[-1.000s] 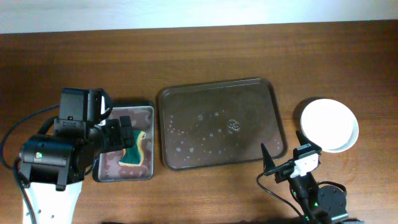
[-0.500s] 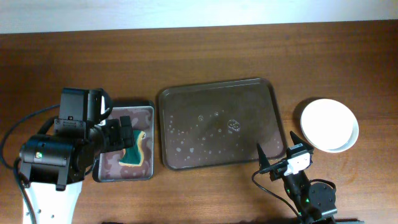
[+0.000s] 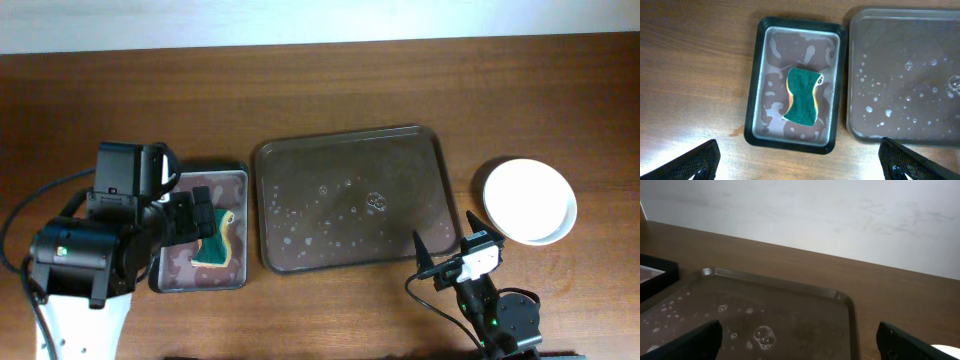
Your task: Clean dirty plates on tray and stack at the side
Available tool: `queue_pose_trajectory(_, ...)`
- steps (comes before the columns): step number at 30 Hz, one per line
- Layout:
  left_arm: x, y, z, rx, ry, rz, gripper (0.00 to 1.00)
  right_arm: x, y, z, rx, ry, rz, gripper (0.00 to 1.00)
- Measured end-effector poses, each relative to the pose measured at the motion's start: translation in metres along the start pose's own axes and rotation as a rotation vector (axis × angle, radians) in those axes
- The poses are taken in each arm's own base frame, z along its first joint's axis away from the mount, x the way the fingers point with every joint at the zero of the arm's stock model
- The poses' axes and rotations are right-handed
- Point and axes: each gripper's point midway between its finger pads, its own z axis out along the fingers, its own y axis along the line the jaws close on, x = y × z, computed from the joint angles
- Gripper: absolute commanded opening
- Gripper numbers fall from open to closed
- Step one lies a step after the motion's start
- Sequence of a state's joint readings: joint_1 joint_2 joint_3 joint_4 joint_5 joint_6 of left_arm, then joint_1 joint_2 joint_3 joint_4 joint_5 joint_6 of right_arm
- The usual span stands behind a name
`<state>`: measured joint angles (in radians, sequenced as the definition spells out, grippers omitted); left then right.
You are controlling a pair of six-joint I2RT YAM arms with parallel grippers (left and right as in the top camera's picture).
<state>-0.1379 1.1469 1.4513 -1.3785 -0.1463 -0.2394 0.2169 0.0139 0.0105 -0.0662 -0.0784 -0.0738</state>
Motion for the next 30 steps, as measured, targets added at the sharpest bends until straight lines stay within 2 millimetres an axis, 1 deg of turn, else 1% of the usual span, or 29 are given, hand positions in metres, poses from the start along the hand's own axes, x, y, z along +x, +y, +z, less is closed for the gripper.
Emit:
queue_pose_trajectory(2, -0.005, 0.002, -0.013, 0.009, -0.076, -0.012, 1.0, 0.0, 0.0, 0.0, 0.0, 0.0, 0.0, 0.99)
queue_pose_trajectory(4, -0.021, 0.005, -0.036, 0.037, -0.237, -0.042, 1.0, 0.0, 0.0, 0.0, 0.0, 0.0, 0.0, 0.99)
queue_pose_trajectory(5, -0.031, 0.008, -0.053, 0.055, -0.348, -0.066, 1.0, 0.0, 0.0, 0.0, 0.0, 0.0, 0.0, 0.99)
queue_pose_trajectory(6, -0.034, 0.012, -0.067, 0.066, -0.43, -0.087, 1.0, 0.0, 0.0, 0.0, 0.0, 0.0, 0.0, 0.99)
queue_pose_trajectory(8, -0.035, 0.021, -0.085, 0.078, -0.578, -0.129, 1.0, 0.0, 0.0, 0.0, 0.0, 0.0, 0.0, 0.99)
queue_pose_trajectory(10, -0.027, 0.029, -0.09, 0.08, -0.684, -0.163, 1.0, 0.0, 0.0, 0.0, 0.0, 0.0, 0.0, 0.99)
queue_pose_trajectory(13, -0.014, 0.033, -0.079, 0.09, -0.787, -0.184, 1.0, 0.0, 0.0, 0.0, 0.0, 0.0, 0.0, 0.99)
queue_pose_trajectory(14, -0.002, 0.034, -0.066, 0.097, -0.819, -0.189, 1.0, 0.0, 0.0, 0.0, 0.0, 0.0, 0.0, 0.99)
queue_pose_trajectory(16, 0.005, 0.034, -0.058, 0.111, -0.886, -0.198, 1.0, 0.0, 0.0, 0.0, 0.0, 0.0, 0.0, 0.99)
queue_pose_trajectory(17, 0.014, 0.034, -0.047, 0.119, -0.912, -0.2, 1.0, 0.0, 0.0, 0.0, 0.0, 0.0, 0.0, 0.99)
queue_pose_trajectory(19, 0.023, 0.032, -0.032, 0.135, -0.948, -0.2, 1.0, 0.0, 0.0, 0.0, 0.0, 0.0, 0.0, 0.99)
queue_pose_trajectory(21, 0.029, 0.028, -0.013, 0.164, -0.994, -0.196, 1.0, 0.0, 0.0, 0.0, 0.0, 0.0, 0.0, 0.99)
queue_pose_trajectory(23, 0.03, 0.024, -0.002, 0.189, -1.033, -0.191, 1.0, 0.0, 0.0, 0.0, 0.0, 0.0, 0.0, 0.99)
queue_pose_trajectory(25, 0.027, 0.019, 0.007, 0.217, -1.085, -0.186, 1.0, 0.0, 0.0, 0.0, 0.0, 0.0, 0.0, 0.99)
queue_pose_trajectory(28, 0.027, 0.012, 0.034, 0.245, -1.116, -0.175, 1.0, 0.0, 0.0, 0.0, 0.0, 0.0, 0.0, 0.99)
queue_pose_trajectory(30, 0.028, 0.01, 0.046, 0.255, -1.138, -0.174, 1.0, 0.0, 0.0, 0.0, 0.0, 0.0, 0.0, 0.99)
